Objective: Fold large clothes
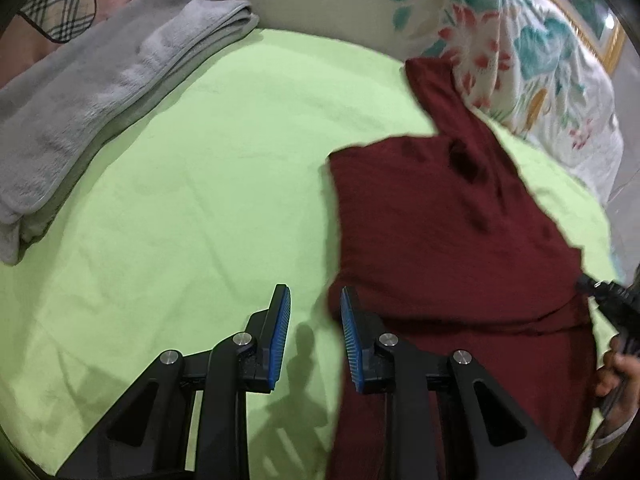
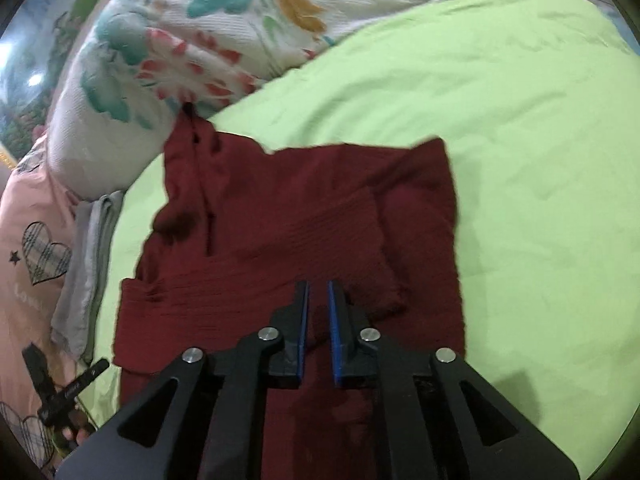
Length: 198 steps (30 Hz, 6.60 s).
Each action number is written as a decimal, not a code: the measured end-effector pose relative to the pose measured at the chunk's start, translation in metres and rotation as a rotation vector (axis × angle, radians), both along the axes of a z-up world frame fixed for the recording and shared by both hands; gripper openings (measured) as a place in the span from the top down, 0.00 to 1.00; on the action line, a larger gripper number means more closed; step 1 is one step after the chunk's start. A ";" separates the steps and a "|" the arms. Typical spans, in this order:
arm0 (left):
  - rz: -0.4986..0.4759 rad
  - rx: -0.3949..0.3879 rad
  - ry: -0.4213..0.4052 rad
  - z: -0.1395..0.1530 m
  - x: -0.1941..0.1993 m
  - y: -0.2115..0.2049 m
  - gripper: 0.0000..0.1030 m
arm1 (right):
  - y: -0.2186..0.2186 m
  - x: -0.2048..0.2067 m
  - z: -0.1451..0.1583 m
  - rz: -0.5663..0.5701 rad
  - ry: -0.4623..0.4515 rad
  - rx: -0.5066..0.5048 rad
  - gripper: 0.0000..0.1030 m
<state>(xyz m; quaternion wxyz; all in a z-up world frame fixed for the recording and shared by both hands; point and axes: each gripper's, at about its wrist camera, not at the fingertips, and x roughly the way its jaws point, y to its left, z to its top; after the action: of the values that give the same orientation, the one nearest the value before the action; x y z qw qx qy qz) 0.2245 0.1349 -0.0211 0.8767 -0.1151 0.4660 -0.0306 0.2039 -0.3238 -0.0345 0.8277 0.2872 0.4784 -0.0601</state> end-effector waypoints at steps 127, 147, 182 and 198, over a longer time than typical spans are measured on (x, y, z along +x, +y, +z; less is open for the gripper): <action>-0.276 -0.632 0.195 -0.049 0.029 -0.113 0.49 | 0.055 -0.012 0.024 0.105 -0.035 0.168 0.60; -0.268 -0.652 0.219 -0.063 0.033 -0.109 0.49 | -0.003 -0.042 0.014 -0.045 -0.172 0.328 0.95; -0.338 -0.475 0.082 -0.054 0.022 -0.108 0.97 | 0.013 -0.041 -0.022 0.052 0.004 0.219 0.91; -0.335 -0.411 0.107 -0.042 0.002 -0.112 0.84 | 0.053 -0.035 0.003 0.165 -0.055 0.193 0.65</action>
<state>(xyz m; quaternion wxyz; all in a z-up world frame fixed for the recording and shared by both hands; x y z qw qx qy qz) 0.2268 0.0230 -0.0634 0.7918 -0.2133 0.5083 -0.2630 0.1689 -0.2706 -0.0312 0.8112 0.3267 0.4810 0.0624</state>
